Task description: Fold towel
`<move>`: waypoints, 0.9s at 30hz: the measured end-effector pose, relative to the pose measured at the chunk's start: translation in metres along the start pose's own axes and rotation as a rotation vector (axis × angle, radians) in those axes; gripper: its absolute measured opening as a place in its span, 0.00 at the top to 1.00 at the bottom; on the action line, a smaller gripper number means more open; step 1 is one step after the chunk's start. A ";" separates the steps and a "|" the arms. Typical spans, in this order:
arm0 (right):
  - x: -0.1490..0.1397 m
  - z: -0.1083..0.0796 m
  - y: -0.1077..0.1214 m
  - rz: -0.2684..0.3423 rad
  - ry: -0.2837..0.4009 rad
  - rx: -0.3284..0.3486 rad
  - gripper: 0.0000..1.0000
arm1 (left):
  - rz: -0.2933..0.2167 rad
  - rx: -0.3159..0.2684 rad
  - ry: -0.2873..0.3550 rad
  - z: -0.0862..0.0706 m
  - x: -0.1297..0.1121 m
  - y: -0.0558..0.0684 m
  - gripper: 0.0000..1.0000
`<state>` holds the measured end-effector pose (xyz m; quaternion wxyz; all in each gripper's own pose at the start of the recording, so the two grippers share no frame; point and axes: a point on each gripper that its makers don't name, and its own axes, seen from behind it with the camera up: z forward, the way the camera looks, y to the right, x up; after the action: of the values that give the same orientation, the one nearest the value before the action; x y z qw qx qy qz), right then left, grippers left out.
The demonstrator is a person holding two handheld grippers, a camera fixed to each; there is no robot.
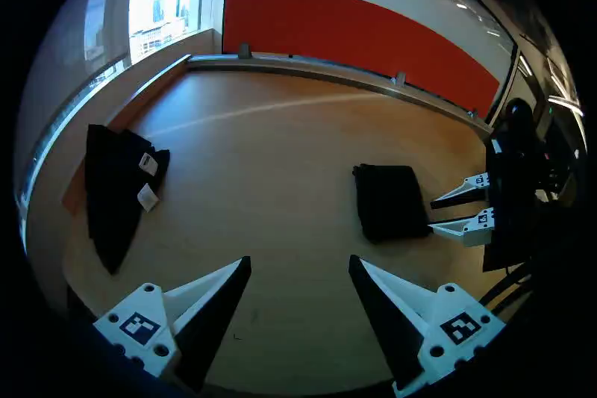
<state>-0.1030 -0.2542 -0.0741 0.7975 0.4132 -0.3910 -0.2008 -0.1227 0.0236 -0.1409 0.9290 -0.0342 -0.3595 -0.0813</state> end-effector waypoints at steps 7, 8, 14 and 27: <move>-0.014 -0.002 0.005 0.024 -0.011 -0.017 0.31 | 0.013 -0.003 -0.005 0.001 0.000 0.004 0.03; -0.016 -0.002 0.005 0.026 -0.013 -0.018 0.31 | 0.014 -0.004 -0.005 0.001 0.000 0.005 0.03; -0.028 0.006 0.001 0.034 -0.030 -0.019 0.31 | 0.012 -0.007 -0.008 0.001 -0.002 0.008 0.03; -0.037 0.017 0.002 0.059 -0.037 -0.031 0.63 | 0.013 -0.007 -0.019 0.001 -0.008 0.009 0.02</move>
<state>-0.1394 -0.2379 -0.0837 0.8019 0.3856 -0.4145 -0.1909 -0.1278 0.0336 -0.1451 0.9260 -0.0406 -0.3677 -0.0760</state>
